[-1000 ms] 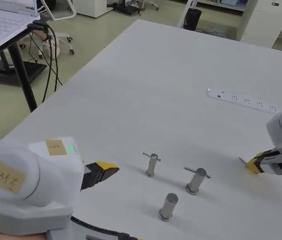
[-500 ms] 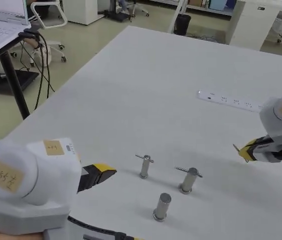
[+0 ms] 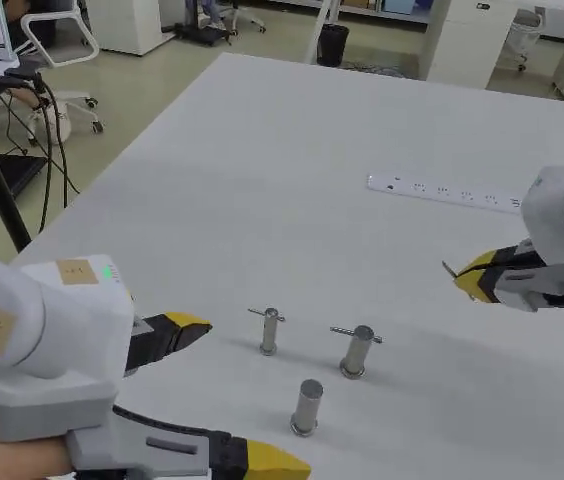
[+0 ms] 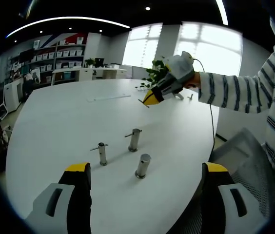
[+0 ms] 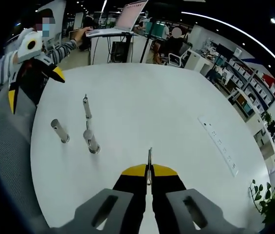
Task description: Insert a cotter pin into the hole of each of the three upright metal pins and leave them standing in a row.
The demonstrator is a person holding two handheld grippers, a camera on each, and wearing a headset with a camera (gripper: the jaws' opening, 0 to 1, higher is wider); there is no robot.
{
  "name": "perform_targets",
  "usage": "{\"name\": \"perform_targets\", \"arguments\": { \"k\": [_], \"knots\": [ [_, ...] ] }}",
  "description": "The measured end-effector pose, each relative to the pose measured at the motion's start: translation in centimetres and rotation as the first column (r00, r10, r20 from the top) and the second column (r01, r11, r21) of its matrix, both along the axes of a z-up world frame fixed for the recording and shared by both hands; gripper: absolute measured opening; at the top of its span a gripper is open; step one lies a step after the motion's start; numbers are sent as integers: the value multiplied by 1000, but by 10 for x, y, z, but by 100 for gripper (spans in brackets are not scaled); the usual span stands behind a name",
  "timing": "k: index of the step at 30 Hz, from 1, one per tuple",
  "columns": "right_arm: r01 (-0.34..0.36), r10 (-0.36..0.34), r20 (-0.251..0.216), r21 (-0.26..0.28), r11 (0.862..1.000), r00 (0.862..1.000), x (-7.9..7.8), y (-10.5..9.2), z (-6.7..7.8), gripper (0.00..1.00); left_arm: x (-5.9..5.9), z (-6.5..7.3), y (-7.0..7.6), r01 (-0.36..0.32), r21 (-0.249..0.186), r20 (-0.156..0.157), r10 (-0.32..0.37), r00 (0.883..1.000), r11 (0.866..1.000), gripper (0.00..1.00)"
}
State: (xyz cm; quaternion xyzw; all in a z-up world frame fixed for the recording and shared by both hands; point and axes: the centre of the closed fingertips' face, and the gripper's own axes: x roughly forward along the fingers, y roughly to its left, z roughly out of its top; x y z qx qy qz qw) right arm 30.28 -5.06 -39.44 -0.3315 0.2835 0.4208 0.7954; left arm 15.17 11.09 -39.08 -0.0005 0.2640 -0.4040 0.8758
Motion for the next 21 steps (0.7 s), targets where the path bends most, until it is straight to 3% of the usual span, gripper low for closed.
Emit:
{"name": "perform_targets", "arguments": {
  "k": [6, 8, 9, 13, 17, 21],
  "knots": [
    [-15, 14, 44, 33, 999, 999, -15, 7, 15, 0, 4, 2, -2, 3, -11, -5, -3, 1000, 1000, 92],
    [-17, 15, 52, 40, 999, 999, -20, 9, 18, 0, 5, 1, -3, 4, -13, -21, -4, 1000, 1000, 91],
    [-19, 16, 55, 43, 999, 998, -22, 9, 20, 0, 5, -1, -3, 9, -5, -35, -9, 999, 1000, 91],
    [-24, 19, 78, 67, 997, 997, -31, 14, 29, 0, 6, -2, -3, 19, 13, -33, -19, 999, 1000, 91],
    [-40, 32, 116, 67, 997, 993, -39, 19, 37, 0, 10, 0, -4, 16, -4, -38, -16, 999, 1000, 89],
    [-55, 44, 152, 72, 996, 987, -47, 24, 41, 0, 20, 5, -3, -17, -48, -65, 13, 998, 999, 84]
  ]
}}
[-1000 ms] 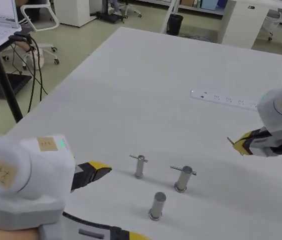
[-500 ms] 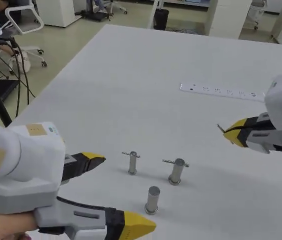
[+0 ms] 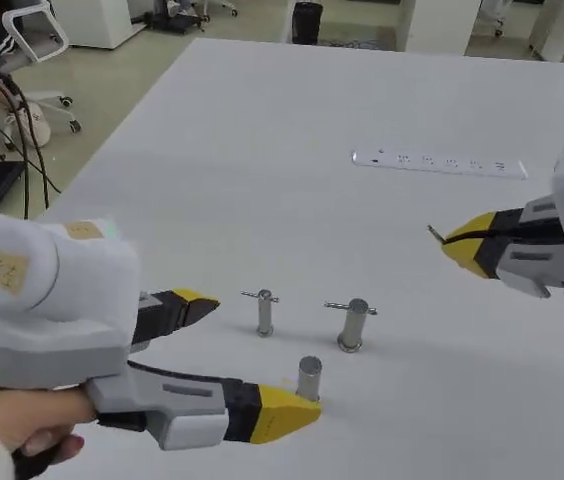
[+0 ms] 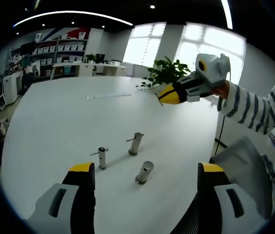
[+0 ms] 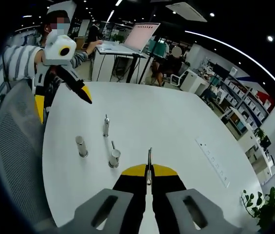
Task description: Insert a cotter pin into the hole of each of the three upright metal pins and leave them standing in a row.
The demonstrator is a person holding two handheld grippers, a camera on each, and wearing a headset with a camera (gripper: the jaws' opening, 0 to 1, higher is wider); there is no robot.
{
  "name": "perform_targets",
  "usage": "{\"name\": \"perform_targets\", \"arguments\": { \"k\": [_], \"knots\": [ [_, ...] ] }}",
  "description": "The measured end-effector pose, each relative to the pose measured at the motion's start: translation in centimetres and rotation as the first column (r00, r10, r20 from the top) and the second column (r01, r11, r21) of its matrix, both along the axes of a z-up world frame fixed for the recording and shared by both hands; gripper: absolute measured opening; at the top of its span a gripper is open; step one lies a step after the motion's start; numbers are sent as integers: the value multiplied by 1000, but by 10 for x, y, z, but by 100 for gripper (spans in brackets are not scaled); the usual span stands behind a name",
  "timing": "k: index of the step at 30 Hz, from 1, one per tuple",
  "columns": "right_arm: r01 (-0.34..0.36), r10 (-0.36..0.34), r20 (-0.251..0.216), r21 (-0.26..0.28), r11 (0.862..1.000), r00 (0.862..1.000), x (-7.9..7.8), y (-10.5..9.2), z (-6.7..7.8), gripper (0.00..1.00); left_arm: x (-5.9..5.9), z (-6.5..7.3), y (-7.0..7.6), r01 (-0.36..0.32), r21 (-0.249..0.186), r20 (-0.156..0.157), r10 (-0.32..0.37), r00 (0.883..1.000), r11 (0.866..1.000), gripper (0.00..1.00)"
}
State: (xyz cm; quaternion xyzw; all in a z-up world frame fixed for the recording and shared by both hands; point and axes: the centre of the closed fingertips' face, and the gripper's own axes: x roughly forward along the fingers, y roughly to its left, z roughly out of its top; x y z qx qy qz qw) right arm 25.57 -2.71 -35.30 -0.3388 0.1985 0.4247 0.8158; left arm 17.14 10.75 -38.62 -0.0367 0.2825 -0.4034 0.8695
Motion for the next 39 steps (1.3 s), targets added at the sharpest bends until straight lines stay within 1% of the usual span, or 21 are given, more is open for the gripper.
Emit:
{"name": "perform_targets", "arguments": {
  "k": [1, 3, 7, 9, 12, 16, 18, 20, 22, 26, 28, 30, 32, 34, 39],
  "knots": [
    [-1, 1, 3, 0, 1000, 1000, -1, 0, 1, 0, 1, 0, 0, -1, -1, 0, 1, 1000, 1000, 84],
    [-9, 9, 22, 4, 1000, 1000, -8, 4, 4, 0, 5, 3, 0, -8, -9, 4, 9, 1000, 1000, 83],
    [-12, 11, 38, 18, 1000, 999, -19, 9, 7, 0, 10, 8, -6, -5, -39, -2, 5, 1000, 999, 81],
    [-24, 24, 44, 9, 1000, 999, -26, 12, 6, 0, 12, 10, -9, -7, -54, -3, 7, 1000, 998, 80],
    [-67, 67, 54, -16, 998, 996, -36, 15, 3, 0, 15, 12, -14, 0, -64, -3, 0, 1000, 998, 79],
    [-67, 68, 47, -10, 998, 997, -41, 16, 0, 0, 16, 14, -20, 11, -75, -6, -11, 1000, 997, 77],
    [-68, 68, 53, -11, 998, 996, -43, 17, 0, 0, 18, 13, -23, 8, -83, -20, -10, 1000, 996, 77],
    [-68, 68, 62, -10, 998, 996, -44, 17, -1, 0, 17, 12, -26, 14, -86, -27, -16, 999, 996, 74],
    [-69, 70, 71, -11, 998, 995, -45, 18, -2, 0, 16, 10, -29, 16, -99, -43, -21, 999, 995, 71],
    [-65, 64, 77, 2, 998, 995, -50, 22, -2, 0, 13, 8, -36, 20, -118, -55, -26, 998, 993, 66],
    [-68, 68, 89, -1, 998, 994, -55, 25, -2, 0, 10, 7, -41, 40, -130, -65, -49, 997, 991, 63],
    [-72, 72, 94, -3, 997, 993, -58, 28, -3, 0, 8, 7, -45, 49, -138, -67, -59, 996, 989, 61],
    [-80, 80, 98, -4, 997, 992, -63, 32, -4, 0, 7, 8, -47, 58, -143, -66, -68, 995, 988, 58],
    [-91, 93, 109, -18, 996, 990, -66, 36, -7, 0, 6, 11, -51, 67, -155, -66, -78, 995, 986, 56],
    [-118, 123, 125, -43, 992, 984, -74, 46, -11, 0, 7, 19, -58, 79, -201, -76, -96, 992, 976, 47]
  ]
}}
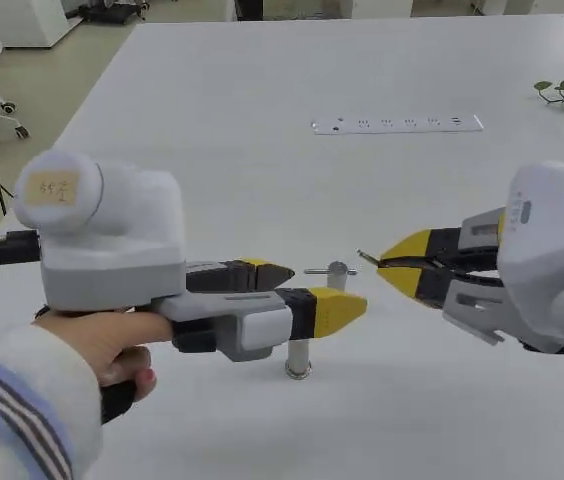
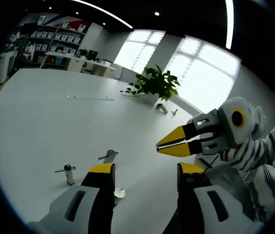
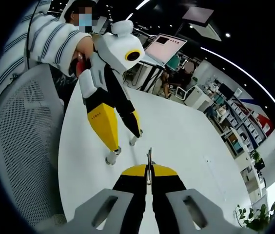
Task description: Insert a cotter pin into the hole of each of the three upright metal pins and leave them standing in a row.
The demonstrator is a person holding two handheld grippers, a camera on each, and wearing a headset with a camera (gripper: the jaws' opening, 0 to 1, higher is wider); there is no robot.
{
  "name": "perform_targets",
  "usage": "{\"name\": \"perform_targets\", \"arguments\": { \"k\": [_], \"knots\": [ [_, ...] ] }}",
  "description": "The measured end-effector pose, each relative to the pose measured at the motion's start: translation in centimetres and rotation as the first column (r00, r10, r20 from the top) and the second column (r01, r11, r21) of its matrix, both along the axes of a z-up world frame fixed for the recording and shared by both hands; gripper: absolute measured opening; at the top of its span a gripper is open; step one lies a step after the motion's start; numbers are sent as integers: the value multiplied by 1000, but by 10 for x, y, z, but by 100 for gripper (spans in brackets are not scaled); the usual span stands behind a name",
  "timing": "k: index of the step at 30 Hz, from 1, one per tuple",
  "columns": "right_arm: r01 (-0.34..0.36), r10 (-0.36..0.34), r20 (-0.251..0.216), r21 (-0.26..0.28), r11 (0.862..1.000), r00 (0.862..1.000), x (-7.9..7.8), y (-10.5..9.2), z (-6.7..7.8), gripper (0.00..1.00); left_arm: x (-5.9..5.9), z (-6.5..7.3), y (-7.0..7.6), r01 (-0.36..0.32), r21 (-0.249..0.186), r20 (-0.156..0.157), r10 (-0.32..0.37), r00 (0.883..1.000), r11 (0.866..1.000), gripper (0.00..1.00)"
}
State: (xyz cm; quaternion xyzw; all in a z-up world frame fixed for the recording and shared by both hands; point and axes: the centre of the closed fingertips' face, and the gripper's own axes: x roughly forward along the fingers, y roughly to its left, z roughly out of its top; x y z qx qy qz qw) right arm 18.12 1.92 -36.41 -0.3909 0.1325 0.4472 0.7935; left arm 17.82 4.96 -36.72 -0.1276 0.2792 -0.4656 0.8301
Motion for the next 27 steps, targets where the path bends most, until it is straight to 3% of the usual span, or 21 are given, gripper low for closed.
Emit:
{"name": "perform_targets", "arguments": {
  "k": [4, 15, 27],
  "knots": [
    [2, -1, -24, 34, 999, 1000, -3, 6, -1, 0, 0, 2, -3, 15, -8, -10, -15, 1000, 1000, 41],
    [-40, 40, -21, 28, 999, 999, -9, 17, -3, 0, 0, 7, -5, 15, -52, -38, -17, 999, 999, 21],
    [-85, 86, -4, 27, 996, 996, -13, 26, 0, 0, -4, 8, -3, 15, -67, -68, -20, 997, 998, 10]
  ]
}}
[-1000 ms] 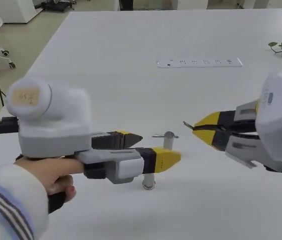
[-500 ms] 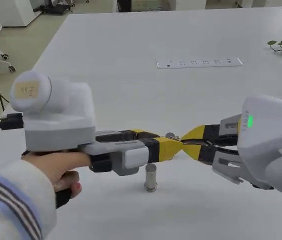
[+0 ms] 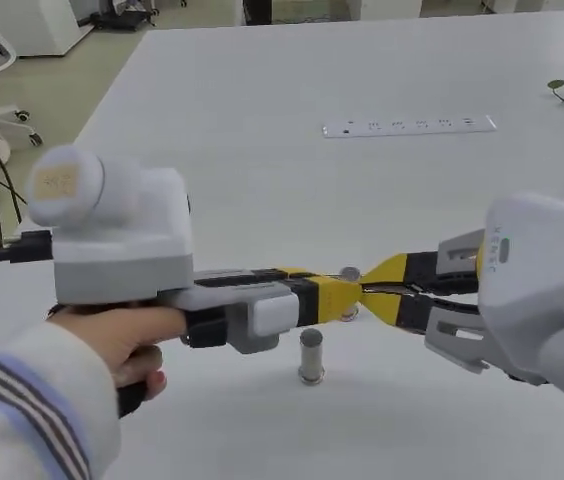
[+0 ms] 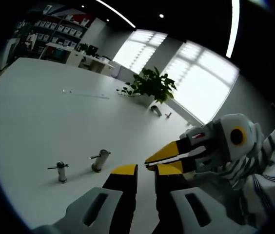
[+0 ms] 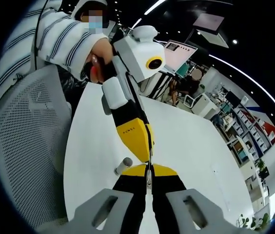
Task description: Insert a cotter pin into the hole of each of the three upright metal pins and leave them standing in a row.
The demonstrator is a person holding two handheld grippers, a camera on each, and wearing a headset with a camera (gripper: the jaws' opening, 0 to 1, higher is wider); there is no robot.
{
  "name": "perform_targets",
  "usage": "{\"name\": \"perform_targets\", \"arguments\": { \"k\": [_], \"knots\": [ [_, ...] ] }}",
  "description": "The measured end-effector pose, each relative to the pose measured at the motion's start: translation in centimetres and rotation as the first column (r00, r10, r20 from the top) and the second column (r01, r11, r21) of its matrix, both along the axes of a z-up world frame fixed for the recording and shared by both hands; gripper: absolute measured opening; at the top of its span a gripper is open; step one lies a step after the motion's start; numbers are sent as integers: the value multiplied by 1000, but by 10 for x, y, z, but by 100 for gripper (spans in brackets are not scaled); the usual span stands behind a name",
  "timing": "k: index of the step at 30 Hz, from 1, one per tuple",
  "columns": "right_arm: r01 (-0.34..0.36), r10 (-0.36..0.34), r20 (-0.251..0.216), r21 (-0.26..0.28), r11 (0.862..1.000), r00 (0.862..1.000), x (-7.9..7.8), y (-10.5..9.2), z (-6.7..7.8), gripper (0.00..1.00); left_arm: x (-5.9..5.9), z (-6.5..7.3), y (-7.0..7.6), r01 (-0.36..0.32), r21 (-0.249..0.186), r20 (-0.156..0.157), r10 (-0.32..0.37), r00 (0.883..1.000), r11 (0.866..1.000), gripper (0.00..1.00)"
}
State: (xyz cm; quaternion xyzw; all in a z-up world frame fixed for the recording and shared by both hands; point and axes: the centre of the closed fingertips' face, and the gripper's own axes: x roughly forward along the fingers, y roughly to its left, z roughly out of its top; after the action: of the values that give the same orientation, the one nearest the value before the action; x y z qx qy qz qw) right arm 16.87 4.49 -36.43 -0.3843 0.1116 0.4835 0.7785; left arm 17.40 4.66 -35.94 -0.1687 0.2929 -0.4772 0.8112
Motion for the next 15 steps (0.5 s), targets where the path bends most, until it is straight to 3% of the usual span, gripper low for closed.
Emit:
{"name": "perform_targets", "arguments": {
  "k": [7, 15],
  "knots": [
    [-36, 36, 3, -3, 999, 999, -3, 7, 1, 0, 2, 2, 3, -21, -21, -17, 21, 1000, 1000, 2],
    [-51, 51, -1, -8, 999, 999, -4, 10, 0, 0, 1, 2, 5, -29, -43, -40, 27, 999, 999, 0]
  ]
}}
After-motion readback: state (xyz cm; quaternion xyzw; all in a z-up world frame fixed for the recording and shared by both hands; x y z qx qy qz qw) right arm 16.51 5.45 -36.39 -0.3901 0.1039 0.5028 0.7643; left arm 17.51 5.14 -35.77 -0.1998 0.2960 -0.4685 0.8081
